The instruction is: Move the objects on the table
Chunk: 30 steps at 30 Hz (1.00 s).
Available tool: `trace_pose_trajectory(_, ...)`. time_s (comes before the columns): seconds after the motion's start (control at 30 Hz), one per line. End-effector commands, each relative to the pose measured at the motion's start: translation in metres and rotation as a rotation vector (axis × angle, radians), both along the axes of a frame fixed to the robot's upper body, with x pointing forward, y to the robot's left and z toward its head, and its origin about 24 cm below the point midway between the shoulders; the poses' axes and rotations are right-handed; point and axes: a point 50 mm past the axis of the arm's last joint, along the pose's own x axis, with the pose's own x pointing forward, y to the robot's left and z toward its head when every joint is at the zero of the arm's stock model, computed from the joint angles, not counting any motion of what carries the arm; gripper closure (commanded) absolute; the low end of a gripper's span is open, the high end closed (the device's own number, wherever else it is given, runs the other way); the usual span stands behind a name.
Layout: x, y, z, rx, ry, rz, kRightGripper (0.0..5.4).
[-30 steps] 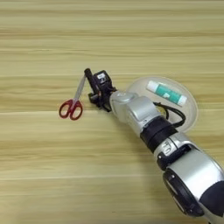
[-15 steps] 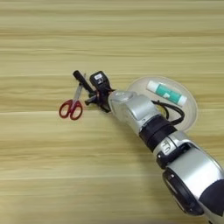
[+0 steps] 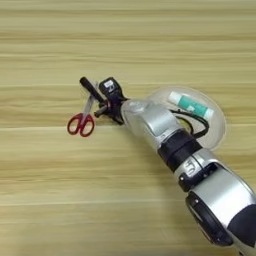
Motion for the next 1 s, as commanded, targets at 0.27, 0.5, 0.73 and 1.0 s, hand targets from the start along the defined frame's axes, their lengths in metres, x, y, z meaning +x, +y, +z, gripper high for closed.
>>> trace_pose_trajectory(0.27, 0.0, 0.013, 0.11, 0.195, -0.354, 0.13, 4.56)
trace_pose_trajectory(0.5, 0.005, -0.034, 0.115, 0.176, -0.417, 0.121, 4.56)
trace_pose_trajectory(0.73, 0.003, -0.077, 0.112, 0.155, -0.444, 0.155, 4.56)
trace_pose_trajectory(1.0, -0.006, -0.116, 0.111, 0.119, -0.489, 0.246, 4.57)
